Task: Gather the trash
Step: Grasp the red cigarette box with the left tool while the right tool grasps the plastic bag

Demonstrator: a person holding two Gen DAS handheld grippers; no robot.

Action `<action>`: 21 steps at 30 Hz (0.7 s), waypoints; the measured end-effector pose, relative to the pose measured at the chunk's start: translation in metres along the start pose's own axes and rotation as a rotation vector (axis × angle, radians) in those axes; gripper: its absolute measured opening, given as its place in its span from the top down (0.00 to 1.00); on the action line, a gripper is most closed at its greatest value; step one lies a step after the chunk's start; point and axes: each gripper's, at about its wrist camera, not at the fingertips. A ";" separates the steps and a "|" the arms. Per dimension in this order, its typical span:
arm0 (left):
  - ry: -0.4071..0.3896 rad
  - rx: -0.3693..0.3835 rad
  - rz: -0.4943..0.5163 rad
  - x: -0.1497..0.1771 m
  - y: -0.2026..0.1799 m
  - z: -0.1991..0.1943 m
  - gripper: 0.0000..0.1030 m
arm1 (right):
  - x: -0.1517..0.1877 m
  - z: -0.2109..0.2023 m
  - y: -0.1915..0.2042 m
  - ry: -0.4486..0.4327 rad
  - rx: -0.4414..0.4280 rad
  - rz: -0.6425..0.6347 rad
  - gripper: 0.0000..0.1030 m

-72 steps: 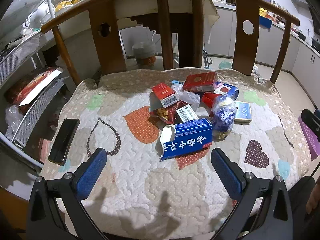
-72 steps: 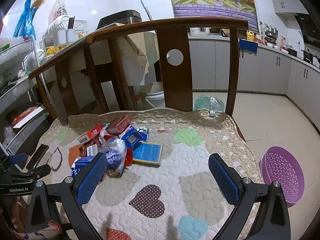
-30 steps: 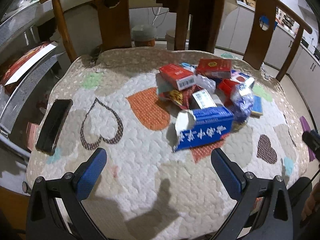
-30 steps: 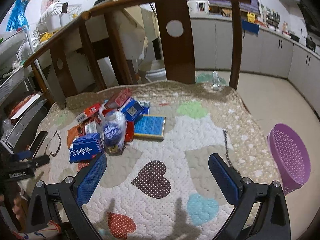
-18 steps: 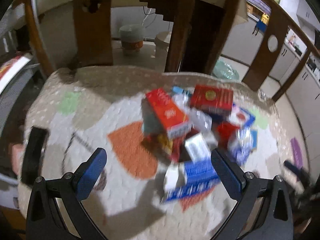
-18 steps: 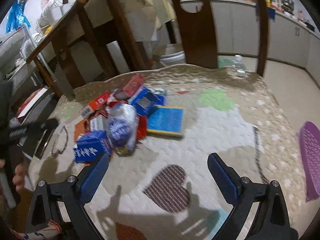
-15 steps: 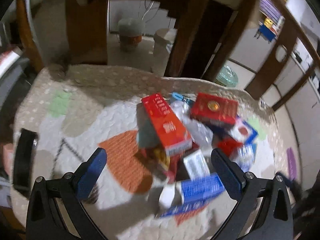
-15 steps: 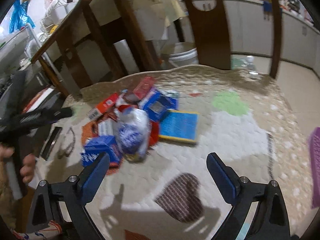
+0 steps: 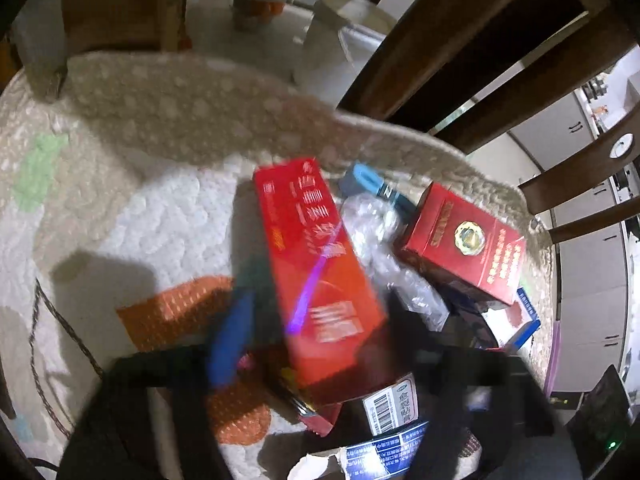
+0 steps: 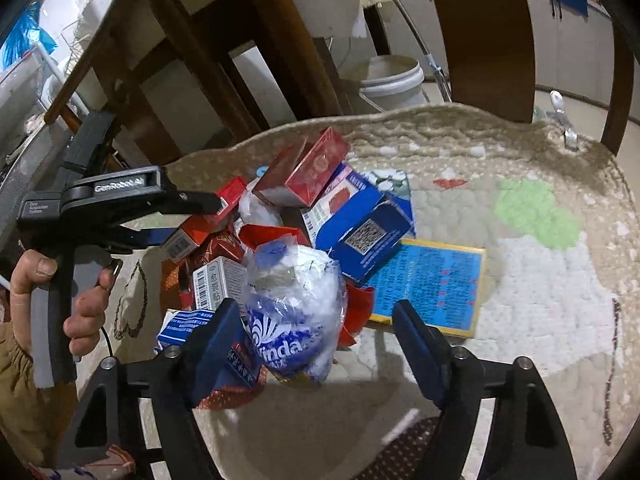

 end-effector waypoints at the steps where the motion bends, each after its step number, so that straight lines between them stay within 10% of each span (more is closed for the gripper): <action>1: 0.003 0.000 -0.018 0.002 0.002 0.001 0.62 | 0.001 0.003 0.000 0.002 -0.001 0.001 0.32; 7: -0.083 0.026 -0.023 0.020 0.005 -0.029 0.62 | 0.002 0.000 -0.002 0.001 -0.046 0.031 0.64; 21: -0.283 -0.071 0.241 0.089 -0.050 -0.105 0.62 | 0.028 -0.065 -0.016 -0.098 -0.072 0.082 0.66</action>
Point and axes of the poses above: each gripper's, at about its wrist camera, not at the fingertips, and z roughly the way its jaws point, y to its left, x to its underside, and after that the axes turned 2 degrees about -x, right-handed
